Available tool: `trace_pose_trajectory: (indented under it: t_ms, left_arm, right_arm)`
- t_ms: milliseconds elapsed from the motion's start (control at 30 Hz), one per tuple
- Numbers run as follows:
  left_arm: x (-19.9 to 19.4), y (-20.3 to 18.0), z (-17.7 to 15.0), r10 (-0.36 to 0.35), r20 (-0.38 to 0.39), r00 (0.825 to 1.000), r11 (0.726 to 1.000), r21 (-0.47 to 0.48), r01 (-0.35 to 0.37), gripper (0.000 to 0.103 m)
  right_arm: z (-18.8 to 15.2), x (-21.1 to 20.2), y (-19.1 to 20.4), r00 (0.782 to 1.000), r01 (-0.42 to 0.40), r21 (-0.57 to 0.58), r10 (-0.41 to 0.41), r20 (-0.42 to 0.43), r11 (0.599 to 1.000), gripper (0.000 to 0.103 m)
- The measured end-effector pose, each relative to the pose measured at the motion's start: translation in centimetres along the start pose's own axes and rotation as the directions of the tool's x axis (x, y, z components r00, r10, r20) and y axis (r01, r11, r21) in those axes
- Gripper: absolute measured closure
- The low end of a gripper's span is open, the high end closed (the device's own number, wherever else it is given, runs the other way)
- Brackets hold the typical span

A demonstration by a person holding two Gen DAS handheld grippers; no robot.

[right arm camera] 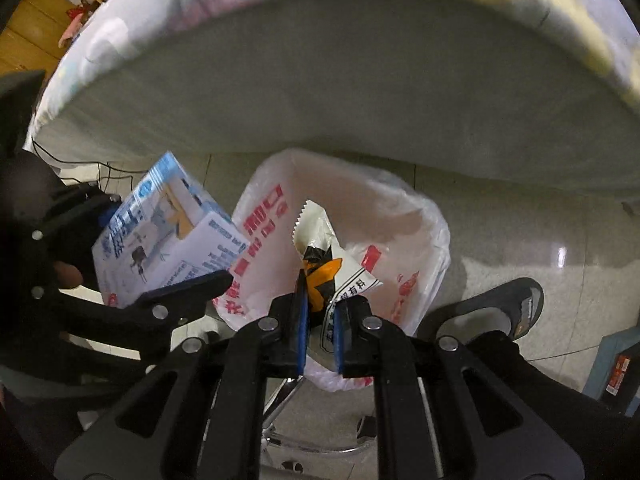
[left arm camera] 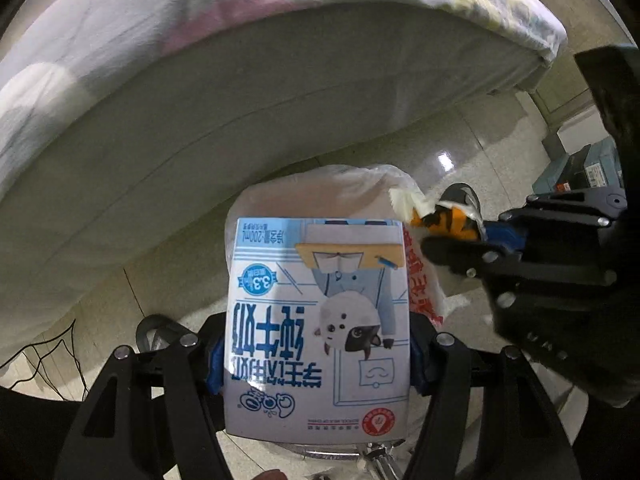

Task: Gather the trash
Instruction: 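Carry the milk carton and snack packet with both tools over the white bag, then open both grippers to drop the carton and packet into the bag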

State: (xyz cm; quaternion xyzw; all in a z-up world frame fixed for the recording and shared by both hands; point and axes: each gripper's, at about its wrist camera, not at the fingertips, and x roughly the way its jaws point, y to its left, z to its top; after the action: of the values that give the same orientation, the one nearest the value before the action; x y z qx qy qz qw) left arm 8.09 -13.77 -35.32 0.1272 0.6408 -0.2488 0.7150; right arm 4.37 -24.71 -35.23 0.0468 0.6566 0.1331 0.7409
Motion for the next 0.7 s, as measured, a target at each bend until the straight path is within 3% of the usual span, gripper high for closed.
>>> trace_pose_trajectory:
  t_ms: [233, 500, 567, 633, 700]
  left_arm:
    - [1.5, 0.4, 0.2, 0.002, -0.082, 0.997, 1.000, -0.016, -0.004, 0.038]
    - [3.6, 0.5, -0.2, 0.009, -0.121, 0.993, 1.000, 0.006, -0.008, 0.035]
    - [3.9, 0.5, -0.4, 0.013, -0.125, 0.992, 1.000, 0.007, -0.012, 0.029]
    - [3.8, 0.5, -0.5, 0.011, -0.122, 0.992, 1.000, 0.006, -0.010, 0.021]
    - [3.8, 0.5, -0.6, 0.019, -0.120, 0.993, 1.000, 0.011, -0.018, 0.020]
  right_arm:
    - [0.6, 1.5, -0.6, 1.000, -0.004, 0.020, 0.005, -0.025, 1.000, 0.090]
    - [1.6, 2.5, -1.6, 0.999, 0.013, 0.040, -0.012, -0.037, 0.999, 0.085]
    - [1.7, 2.8, -1.8, 0.999, 0.003, 0.052, 0.000, -0.049, 0.999, 0.076]
    - [1.7, 3.1, -2.0, 0.999, -0.002, 0.059, 0.005, -0.050, 0.998, 0.061]
    - [1.7, 3.0, -2.2, 0.999, -0.005, 0.069, 0.008, -0.045, 0.998, 0.055]
